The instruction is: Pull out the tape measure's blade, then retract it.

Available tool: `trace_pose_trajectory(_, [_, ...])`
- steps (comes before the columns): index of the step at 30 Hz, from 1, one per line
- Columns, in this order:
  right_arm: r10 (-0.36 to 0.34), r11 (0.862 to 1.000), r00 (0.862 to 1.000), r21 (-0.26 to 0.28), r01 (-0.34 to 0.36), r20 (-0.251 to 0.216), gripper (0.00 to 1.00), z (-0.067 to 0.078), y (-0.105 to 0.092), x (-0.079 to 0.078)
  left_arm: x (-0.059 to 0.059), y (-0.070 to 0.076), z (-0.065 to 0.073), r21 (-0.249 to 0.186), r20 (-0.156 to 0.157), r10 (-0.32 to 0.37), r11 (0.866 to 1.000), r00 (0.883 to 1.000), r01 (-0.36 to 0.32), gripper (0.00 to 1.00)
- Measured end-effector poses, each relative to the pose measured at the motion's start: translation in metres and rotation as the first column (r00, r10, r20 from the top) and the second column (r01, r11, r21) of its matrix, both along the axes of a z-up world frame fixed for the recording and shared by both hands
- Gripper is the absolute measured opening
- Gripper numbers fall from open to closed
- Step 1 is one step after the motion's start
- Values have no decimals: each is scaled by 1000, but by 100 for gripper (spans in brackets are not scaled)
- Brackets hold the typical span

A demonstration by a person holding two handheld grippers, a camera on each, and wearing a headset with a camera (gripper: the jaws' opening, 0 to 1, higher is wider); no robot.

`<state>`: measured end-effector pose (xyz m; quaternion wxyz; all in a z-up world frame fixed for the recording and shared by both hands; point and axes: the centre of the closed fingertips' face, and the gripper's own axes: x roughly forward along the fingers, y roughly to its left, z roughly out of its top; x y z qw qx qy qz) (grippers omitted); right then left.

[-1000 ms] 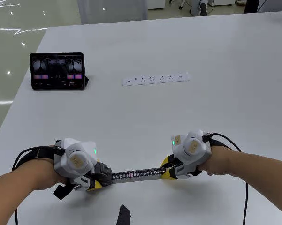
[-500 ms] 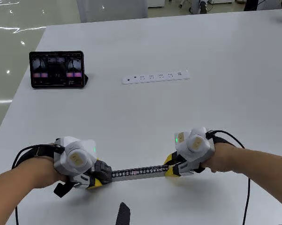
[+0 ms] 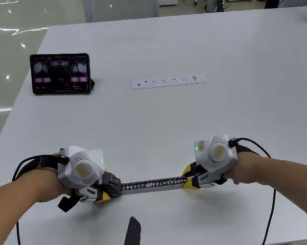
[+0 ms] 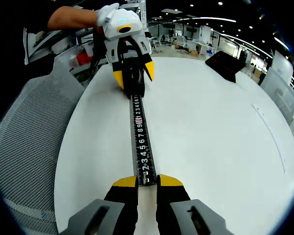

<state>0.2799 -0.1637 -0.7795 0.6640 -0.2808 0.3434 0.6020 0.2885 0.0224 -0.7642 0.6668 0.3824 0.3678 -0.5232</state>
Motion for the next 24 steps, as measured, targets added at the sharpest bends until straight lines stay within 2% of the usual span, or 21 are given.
trace_pose_trajectory(24, [-16, 1000, 1000, -8, 16, -5, 9, -2, -20, 1, 0, 0, 0, -1, 0, 2, 1000, 1000, -2, 36])
